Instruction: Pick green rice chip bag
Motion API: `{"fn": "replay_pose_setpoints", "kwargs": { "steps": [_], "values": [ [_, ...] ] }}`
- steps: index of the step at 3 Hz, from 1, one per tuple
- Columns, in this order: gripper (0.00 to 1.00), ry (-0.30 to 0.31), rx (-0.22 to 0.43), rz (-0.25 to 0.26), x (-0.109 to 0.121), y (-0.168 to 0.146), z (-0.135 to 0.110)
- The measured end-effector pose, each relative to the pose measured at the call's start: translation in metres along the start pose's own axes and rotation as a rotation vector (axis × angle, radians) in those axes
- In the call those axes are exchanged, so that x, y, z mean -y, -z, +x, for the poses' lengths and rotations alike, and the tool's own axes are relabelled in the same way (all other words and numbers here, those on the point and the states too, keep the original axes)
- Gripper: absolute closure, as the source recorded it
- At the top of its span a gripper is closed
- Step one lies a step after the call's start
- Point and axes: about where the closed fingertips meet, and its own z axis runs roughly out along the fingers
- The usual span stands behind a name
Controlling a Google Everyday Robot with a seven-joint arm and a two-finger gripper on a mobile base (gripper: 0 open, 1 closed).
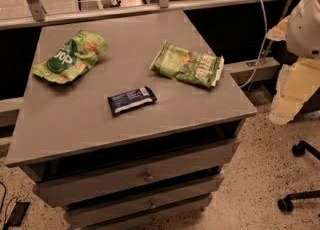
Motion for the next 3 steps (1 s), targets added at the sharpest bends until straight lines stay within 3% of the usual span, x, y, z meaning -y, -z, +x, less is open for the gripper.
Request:
{"fn": "replay_pose_setpoints", "kwargs": {
  "steps": [1, 2, 3],
  "values": [
    [0.0, 0.001, 0.0, 0.0, 0.0, 0.0, 0.0],
    [0.0, 0.109, -0.007, -0.02, 0.02, -0.009, -0.034],
    [0.0, 0.369, -0.023, -0.041, 0.053, -0.023, -0.111]
  ]
}}
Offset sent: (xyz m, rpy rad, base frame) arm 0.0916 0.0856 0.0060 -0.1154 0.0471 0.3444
